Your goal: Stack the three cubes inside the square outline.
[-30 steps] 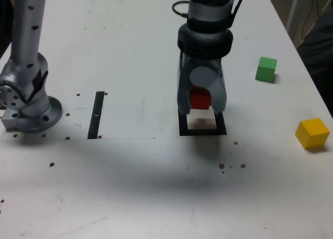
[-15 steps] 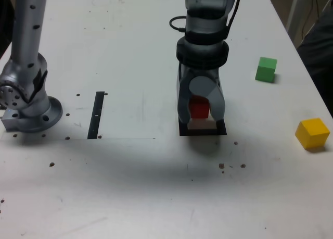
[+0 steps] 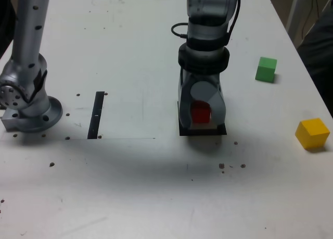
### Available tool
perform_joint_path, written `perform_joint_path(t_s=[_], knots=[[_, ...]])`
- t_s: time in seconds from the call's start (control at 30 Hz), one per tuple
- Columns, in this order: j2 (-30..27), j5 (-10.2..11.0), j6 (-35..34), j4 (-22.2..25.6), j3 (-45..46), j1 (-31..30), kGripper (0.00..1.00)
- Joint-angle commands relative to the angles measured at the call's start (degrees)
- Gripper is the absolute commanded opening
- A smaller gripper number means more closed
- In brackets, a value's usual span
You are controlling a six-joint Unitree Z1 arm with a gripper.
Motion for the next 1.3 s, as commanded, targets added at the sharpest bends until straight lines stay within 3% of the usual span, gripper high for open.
perform_joint_path(t_s=[0.0,0.07,0.13,0.47,0.63,1.0,1.27], knots=[[0.2,-0.3,0.3,-0.3,0.4,0.3,0.73],[0.3,-0.6,0.5,-0.7,0.8,0.4,0.91],[0.3,-0.9,0.6,-1.2,1.2,0.4,0.99],[-0.5,-1.0,0.8,-1.9,1.9,0.4,1.00],[-2.3,0.3,0.8,-1.2,2.4,0.5,1.00],[-6.6,4.6,1.0,4.2,0.2,0.8,1.00],[-4.3,6.2,1.9,10.4,-8.8,0.6,1.00]])
